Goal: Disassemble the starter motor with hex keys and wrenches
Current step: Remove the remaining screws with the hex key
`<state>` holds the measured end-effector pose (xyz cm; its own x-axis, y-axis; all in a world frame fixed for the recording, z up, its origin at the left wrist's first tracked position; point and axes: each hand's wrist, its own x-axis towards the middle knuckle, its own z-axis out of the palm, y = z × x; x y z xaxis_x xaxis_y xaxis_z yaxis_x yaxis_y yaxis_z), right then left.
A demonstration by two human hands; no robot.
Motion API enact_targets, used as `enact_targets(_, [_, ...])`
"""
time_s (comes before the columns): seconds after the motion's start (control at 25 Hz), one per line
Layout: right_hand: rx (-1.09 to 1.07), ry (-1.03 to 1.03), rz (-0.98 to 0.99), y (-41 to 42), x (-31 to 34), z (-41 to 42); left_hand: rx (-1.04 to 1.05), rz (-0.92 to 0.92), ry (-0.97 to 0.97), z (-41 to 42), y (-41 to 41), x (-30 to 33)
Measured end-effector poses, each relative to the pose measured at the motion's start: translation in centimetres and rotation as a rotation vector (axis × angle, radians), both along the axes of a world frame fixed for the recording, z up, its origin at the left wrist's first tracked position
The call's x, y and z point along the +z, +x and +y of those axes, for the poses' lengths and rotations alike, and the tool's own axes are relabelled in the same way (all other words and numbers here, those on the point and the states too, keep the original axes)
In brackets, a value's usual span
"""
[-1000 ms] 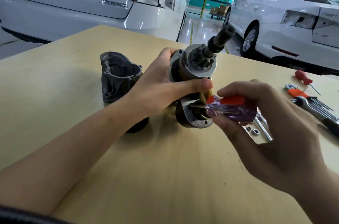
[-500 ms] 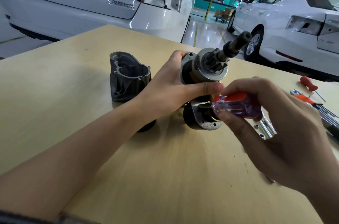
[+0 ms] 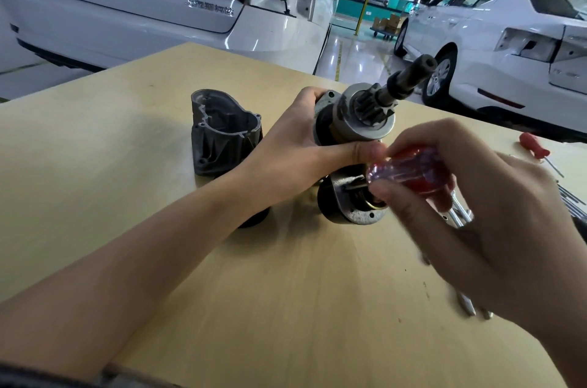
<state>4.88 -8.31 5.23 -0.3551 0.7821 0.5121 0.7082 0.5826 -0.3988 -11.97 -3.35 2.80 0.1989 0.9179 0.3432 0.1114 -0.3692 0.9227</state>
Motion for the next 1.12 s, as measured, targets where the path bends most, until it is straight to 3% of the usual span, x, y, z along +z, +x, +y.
enact_targets(0.04, [-0.035,0.158,-0.063,0.3,-0.8,-0.4,0.004,0.005,0.003,0.1,0.0,-0.1])
enact_targets(0.16, [0.011,0.231,-0.117,0.2,-0.1,-1.2,0.012,0.003,0.008,0.2,-0.1,-0.2])
enact_targets(0.24, [-0.075,0.283,-0.21,-0.5,1.1,-1.0,0.008,0.007,0.011,0.3,-0.1,-0.2])
enact_targets(0.36, [-0.047,0.357,-0.186,-0.6,0.9,-1.7,-0.001,0.003,0.01,0.1,0.0,-0.2])
enact_targets(0.4, [-0.039,0.369,-0.05,-0.3,0.9,-1.7,0.006,0.009,0.017,0.0,-0.1,-0.1])
enact_targets(0.48, [-0.062,0.207,0.464,1.7,1.5,-0.8,0.014,0.023,0.033,0.1,0.0,-0.1])
enact_targets(0.52, [-0.147,0.148,0.614,3.0,1.7,-0.2,0.016,0.023,0.035,0.2,0.0,-0.1])
enact_targets(0.6, [-0.356,0.032,0.516,5.6,1.2,0.7,0.024,0.028,0.036,0.1,0.0,-0.1])
enact_targets(0.68, [-0.505,-0.134,0.249,7.7,-0.8,1.7,0.021,0.015,0.043,0.2,0.1,-0.1])
enact_targets(0.8, [-0.628,-0.197,0.004,8.3,-2.7,2.3,0.016,-0.002,0.057,0.3,0.0,-0.2])
enact_targets(1.12, [-0.601,-0.305,0.067,7.5,-3.0,2.1,0.002,-0.025,0.071,0.3,0.0,-0.3])
